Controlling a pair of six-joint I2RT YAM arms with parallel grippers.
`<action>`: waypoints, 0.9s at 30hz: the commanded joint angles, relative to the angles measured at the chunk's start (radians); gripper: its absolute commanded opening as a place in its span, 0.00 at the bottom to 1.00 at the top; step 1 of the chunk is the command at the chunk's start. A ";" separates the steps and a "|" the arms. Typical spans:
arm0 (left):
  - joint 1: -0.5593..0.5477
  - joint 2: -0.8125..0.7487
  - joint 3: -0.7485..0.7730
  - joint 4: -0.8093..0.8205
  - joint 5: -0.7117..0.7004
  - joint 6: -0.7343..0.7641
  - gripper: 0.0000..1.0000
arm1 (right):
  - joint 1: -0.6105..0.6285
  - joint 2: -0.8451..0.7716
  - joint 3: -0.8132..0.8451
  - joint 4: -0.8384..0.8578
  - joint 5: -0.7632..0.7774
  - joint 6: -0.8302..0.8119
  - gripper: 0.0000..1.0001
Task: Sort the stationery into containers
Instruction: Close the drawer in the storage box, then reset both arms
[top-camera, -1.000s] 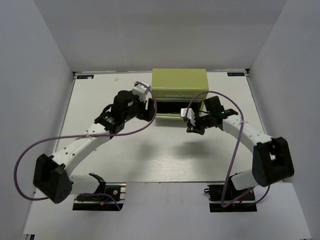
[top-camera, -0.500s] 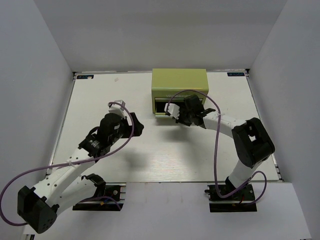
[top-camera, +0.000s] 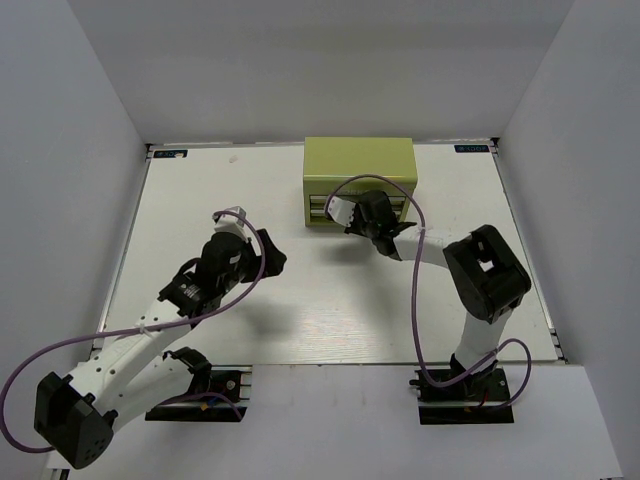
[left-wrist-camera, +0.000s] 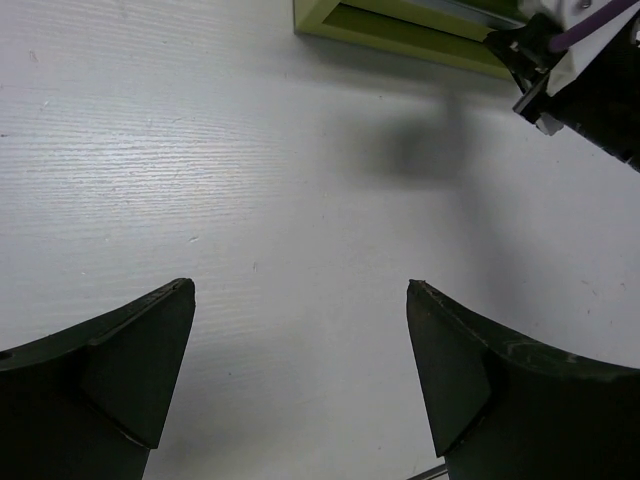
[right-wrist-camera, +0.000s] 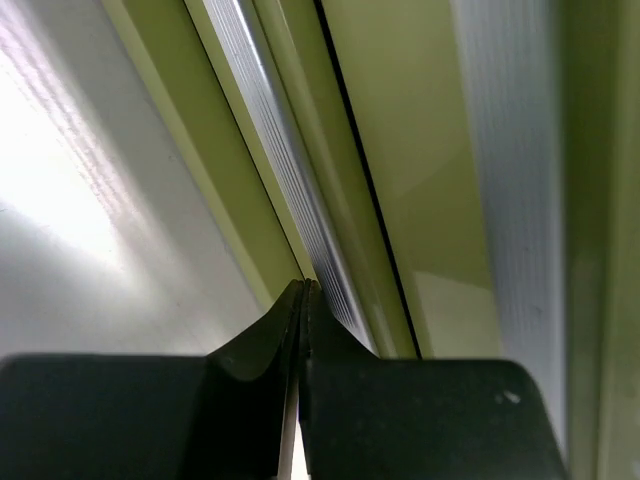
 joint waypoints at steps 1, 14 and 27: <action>0.001 -0.030 0.001 0.018 0.000 -0.019 0.97 | 0.000 0.015 0.027 0.139 0.077 -0.031 0.00; 0.001 -0.072 -0.046 0.050 0.012 -0.037 1.00 | -0.008 -0.326 0.001 -0.305 -0.388 0.272 0.73; 0.001 -0.010 -0.003 0.082 0.075 -0.005 1.00 | -0.037 -0.599 -0.099 -0.298 -0.152 0.615 0.90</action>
